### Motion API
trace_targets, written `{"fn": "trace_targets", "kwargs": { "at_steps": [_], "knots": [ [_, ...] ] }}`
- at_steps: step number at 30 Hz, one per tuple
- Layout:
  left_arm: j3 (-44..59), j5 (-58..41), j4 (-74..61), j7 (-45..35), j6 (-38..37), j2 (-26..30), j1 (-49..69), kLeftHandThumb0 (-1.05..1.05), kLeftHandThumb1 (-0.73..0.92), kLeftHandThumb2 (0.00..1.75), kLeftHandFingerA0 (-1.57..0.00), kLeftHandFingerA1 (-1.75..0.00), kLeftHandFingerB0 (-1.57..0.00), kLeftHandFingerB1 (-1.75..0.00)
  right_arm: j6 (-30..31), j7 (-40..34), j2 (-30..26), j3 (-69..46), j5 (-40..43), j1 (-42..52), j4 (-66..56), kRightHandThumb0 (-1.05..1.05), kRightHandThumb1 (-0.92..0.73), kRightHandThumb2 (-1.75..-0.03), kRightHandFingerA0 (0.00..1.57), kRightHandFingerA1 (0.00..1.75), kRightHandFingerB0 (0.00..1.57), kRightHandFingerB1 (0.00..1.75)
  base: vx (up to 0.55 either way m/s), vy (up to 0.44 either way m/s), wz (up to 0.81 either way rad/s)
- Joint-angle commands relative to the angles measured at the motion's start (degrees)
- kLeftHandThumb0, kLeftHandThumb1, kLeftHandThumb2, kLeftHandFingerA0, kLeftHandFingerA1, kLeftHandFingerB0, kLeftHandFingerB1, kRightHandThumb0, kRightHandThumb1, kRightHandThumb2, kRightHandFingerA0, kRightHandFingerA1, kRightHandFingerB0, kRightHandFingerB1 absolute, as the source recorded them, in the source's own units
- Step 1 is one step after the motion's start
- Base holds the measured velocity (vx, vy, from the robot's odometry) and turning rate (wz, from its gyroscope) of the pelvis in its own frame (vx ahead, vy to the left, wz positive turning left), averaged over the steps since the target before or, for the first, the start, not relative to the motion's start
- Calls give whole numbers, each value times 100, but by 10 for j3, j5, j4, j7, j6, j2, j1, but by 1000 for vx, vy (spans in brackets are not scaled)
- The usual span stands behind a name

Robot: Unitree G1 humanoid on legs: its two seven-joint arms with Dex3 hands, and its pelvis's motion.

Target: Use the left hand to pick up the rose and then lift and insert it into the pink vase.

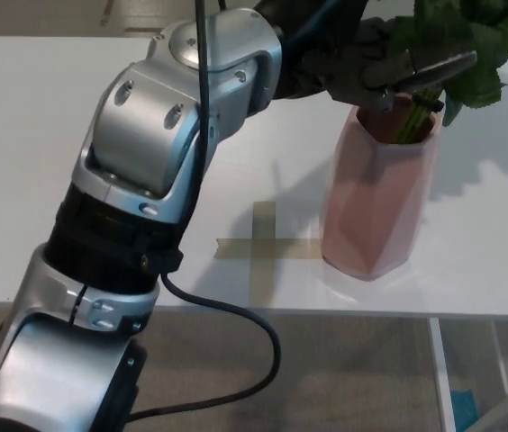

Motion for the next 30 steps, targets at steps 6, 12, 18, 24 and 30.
{"fn": "trace_targets", "kwargs": {
  "at_steps": [6, 12, 18, 24, 30],
  "knots": [
    [29, -26, -33, -30, 21, 15, 17, -78, 44, 83, 0, 0, 0, -1, -1, 3, 10, -6, 8, 16, 6, -20, -55, -55, 72, 53, 60, 47, 0, 0, 0],
    [119, -92, -130, -58, 65, 60, 32, -76, 44, 82, 0, 0, 0, -4, -1, 3, 8, -5, 7, 20, 3, -21, -55, -55, 71, 53, 60, 47, 0, 0, 0],
    [227, -177, -250, -108, 88, 140, 74, -75, 44, 82, 0, 0, 0, -6, -1, 6, 5, -1, 4, 22, 3, -21, -55, -55, 71, 52, 60, 47, 0, 0, 0],
    [345, -234, -348, -155, 48, 214, 163, -78, 39, 72, 0, -8, 0, -11, 1, 2, 3, 1, 1, 31, 10, -21, -55, -55, 70, 52, 60, 47, 0, 0, 0],
    [454, -294, -437, -171, 32, 251, 260, -71, 38, 86, 0, -13, 0, -18, 8, -3, 2, 2, 0, 37, 16, -21, -55, -55, 71, 52, 60, 47, 0, 0, 0]
  ]
}}
